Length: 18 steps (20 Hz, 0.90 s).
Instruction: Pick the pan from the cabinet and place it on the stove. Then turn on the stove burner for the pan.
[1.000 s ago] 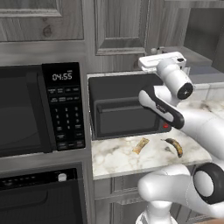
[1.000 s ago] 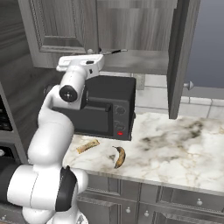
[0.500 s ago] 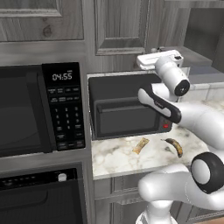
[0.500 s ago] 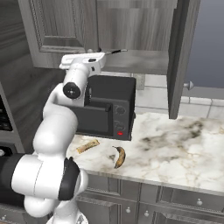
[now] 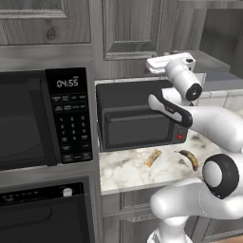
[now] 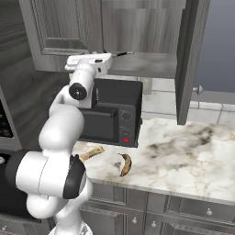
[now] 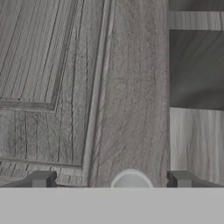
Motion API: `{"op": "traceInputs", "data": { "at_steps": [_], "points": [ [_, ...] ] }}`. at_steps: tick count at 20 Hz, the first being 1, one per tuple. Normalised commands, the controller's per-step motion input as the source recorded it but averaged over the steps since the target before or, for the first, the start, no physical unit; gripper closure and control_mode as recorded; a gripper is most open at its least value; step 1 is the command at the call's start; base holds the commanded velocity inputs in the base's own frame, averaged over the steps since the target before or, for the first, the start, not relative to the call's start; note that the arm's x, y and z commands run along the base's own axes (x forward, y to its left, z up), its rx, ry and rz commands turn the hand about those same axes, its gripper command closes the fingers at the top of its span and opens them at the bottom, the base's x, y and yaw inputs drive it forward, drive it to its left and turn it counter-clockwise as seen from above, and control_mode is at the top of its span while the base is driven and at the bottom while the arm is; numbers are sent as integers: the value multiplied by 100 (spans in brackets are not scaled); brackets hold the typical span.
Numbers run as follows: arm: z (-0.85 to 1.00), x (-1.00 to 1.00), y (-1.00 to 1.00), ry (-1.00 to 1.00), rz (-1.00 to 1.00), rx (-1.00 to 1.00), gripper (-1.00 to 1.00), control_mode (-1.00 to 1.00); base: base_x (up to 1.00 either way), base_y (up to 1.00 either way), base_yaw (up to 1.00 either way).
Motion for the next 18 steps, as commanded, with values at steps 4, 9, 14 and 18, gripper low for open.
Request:
{"op": "traceInputs", "data": {
  "at_steps": [4,9,14,18],
  "points": [
    [0,18,0,0,0,0,-100,-100,0,0,0],
    [-3,15,0,0,0,0,-100,-100,0,0,0],
    [-5,23,0,0,0,0,100,-100,0,0,0],
    [-2,26,11,0,0,0,100,-100,0,0,0]
  ]
}}
